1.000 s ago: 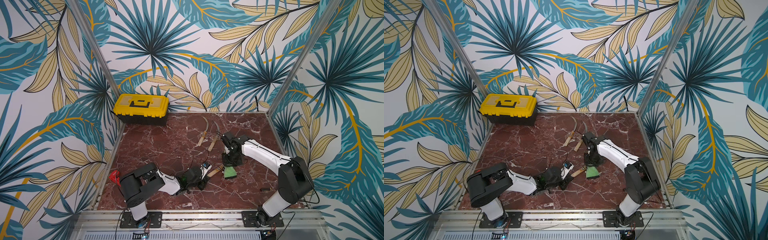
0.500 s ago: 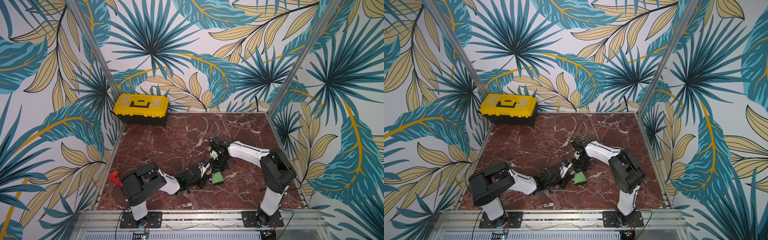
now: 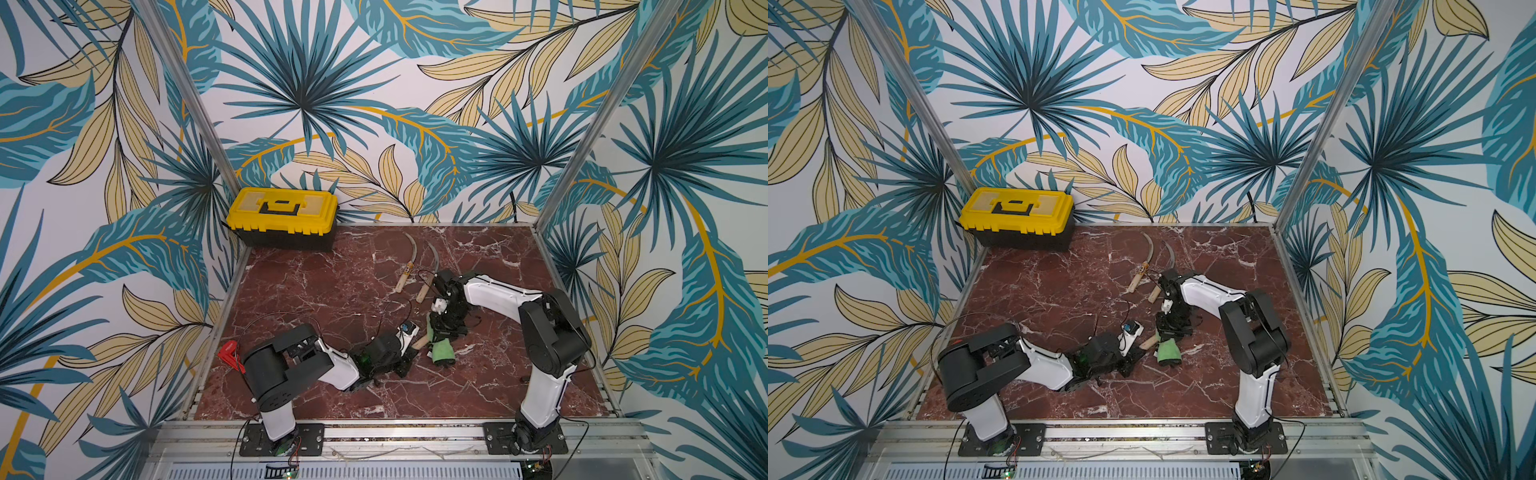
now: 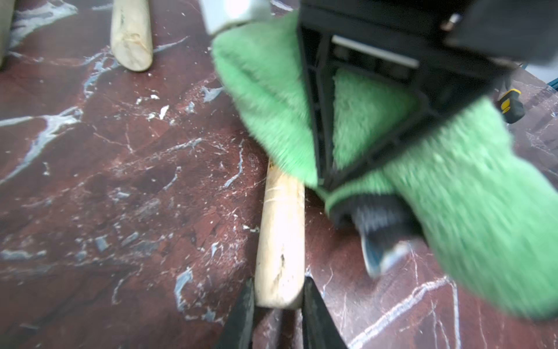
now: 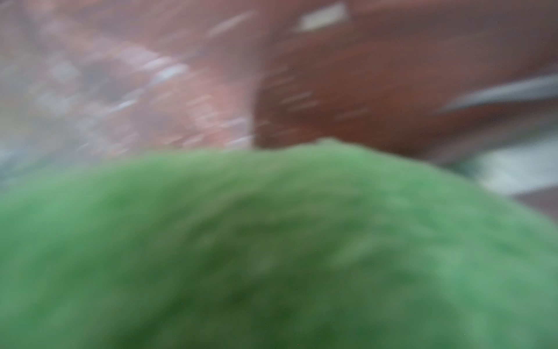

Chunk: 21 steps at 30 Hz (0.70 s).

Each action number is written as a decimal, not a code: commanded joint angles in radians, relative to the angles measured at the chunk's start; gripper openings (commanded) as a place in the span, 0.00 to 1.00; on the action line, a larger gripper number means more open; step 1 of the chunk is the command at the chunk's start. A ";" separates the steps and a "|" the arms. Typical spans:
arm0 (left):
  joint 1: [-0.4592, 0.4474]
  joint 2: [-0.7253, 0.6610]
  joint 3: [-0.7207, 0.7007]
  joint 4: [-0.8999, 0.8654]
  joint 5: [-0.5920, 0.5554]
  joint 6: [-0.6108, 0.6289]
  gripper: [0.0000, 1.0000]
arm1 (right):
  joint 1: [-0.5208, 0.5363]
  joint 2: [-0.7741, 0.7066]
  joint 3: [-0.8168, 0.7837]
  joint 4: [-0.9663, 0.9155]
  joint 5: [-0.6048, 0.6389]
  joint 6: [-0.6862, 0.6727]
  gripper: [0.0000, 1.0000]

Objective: Wipe small sickles with rags
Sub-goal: Wipe the small sickle at the center of the board.

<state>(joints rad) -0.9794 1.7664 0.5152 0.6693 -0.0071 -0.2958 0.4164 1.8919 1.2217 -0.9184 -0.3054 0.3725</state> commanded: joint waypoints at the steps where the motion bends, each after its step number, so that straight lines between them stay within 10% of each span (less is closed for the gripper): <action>1: 0.001 0.039 -0.034 -0.096 0.010 -0.011 0.00 | -0.063 0.050 -0.002 -0.004 0.161 -0.048 0.04; 21: 0.001 0.033 -0.018 -0.076 0.034 -0.001 0.00 | 0.079 -0.060 0.016 -0.011 -0.129 -0.088 0.04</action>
<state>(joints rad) -0.9787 1.7676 0.5152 0.6731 -0.0025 -0.2962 0.4946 1.7695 1.2655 -0.9642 -0.3584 0.2802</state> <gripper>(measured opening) 0.242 0.163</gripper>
